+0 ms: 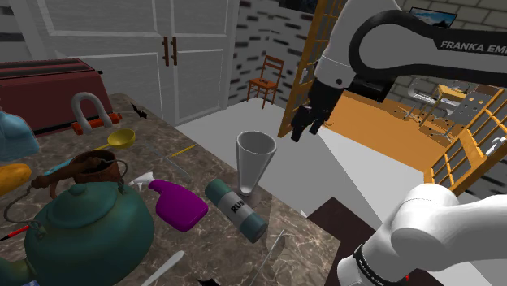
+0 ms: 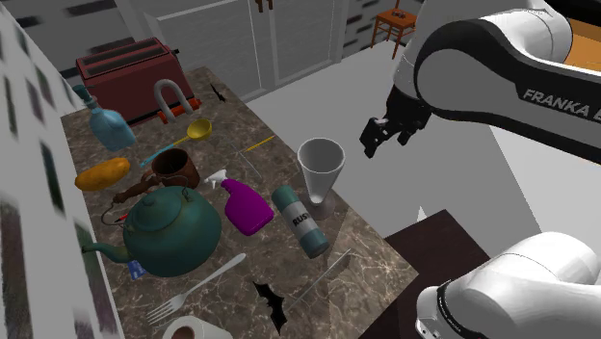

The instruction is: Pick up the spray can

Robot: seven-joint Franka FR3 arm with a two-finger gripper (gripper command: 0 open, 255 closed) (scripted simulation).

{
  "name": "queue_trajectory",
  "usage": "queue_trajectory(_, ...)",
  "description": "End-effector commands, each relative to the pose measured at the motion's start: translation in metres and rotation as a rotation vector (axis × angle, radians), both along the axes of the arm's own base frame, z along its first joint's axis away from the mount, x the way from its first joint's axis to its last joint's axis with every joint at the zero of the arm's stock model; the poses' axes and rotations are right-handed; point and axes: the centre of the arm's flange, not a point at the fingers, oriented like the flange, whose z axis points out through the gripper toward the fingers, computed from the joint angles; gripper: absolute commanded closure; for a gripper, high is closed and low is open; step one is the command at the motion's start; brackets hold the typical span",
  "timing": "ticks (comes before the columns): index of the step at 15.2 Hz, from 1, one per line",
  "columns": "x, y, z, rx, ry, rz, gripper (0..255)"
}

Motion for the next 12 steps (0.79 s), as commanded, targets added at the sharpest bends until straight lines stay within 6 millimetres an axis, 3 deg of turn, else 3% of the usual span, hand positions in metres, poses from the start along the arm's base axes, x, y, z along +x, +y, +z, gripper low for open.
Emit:
queue_trajectory(1, 0.002, 0.02, -0.017, 0.012, 0.004, 0.009, 0)
queue_trajectory(12, 0.019, 0.124, -0.106, 0.076, 0.034, 0.06, 0)
